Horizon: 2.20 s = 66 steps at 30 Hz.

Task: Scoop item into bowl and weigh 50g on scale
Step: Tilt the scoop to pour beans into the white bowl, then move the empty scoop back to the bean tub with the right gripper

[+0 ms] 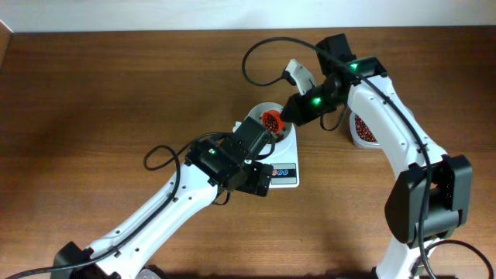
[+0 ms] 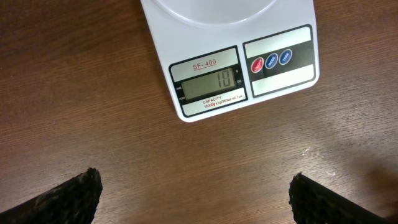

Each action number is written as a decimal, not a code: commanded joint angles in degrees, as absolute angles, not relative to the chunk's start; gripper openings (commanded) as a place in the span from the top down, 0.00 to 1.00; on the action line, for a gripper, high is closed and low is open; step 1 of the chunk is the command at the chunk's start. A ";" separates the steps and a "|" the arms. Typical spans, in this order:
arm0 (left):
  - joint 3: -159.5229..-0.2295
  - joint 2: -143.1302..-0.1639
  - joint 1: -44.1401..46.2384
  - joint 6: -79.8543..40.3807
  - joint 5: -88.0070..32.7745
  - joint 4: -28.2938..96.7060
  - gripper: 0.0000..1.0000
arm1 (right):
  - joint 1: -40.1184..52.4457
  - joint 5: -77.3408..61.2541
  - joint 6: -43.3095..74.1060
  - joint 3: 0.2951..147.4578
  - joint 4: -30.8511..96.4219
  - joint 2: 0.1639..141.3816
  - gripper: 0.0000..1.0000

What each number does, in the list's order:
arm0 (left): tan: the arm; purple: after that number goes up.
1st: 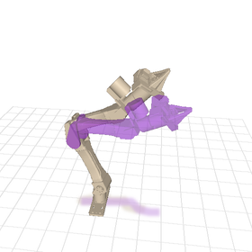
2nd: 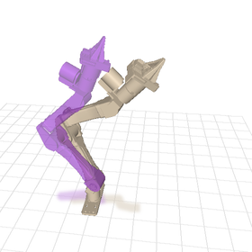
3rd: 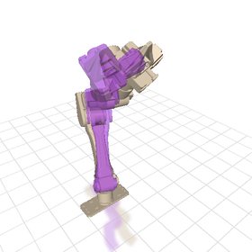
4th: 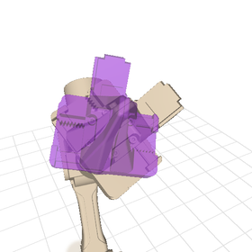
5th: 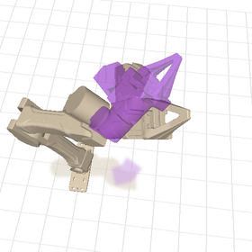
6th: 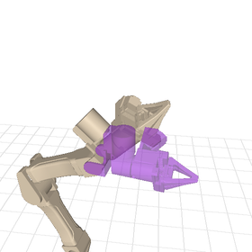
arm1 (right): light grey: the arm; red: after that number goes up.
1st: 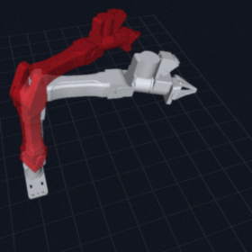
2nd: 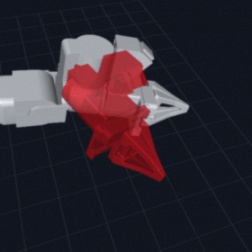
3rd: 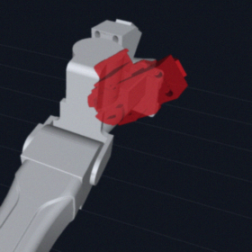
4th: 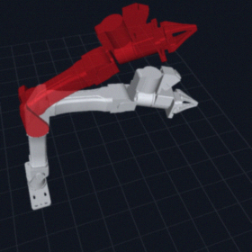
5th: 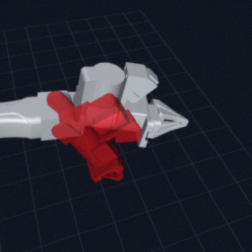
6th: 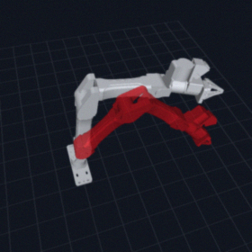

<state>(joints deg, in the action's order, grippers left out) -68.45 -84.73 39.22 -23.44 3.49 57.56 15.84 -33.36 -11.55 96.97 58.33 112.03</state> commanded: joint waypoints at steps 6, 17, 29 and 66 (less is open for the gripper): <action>-68.03 -84.31 39.38 -23.99 4.14 57.49 0.01 | 16.95 -31.20 -19.22 101.45 59.24 110.17 0.96; -68.03 -84.31 39.38 -23.99 4.14 57.49 0.01 | 17.80 -30.52 -32.01 105.23 63.29 109.62 0.96; -68.03 -84.31 39.38 -23.99 4.14 57.49 0.01 | 20.62 -24.62 -40.47 105.23 61.49 109.62 0.96; -68.03 -84.31 39.38 -23.99 4.14 57.49 0.01 | 21.32 -22.48 -32.01 105.80 58.28 109.62 0.96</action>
<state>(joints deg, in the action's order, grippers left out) -68.45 -84.73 39.22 -23.44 3.49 57.56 21.32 -21.69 -38.41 103.83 58.37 111.79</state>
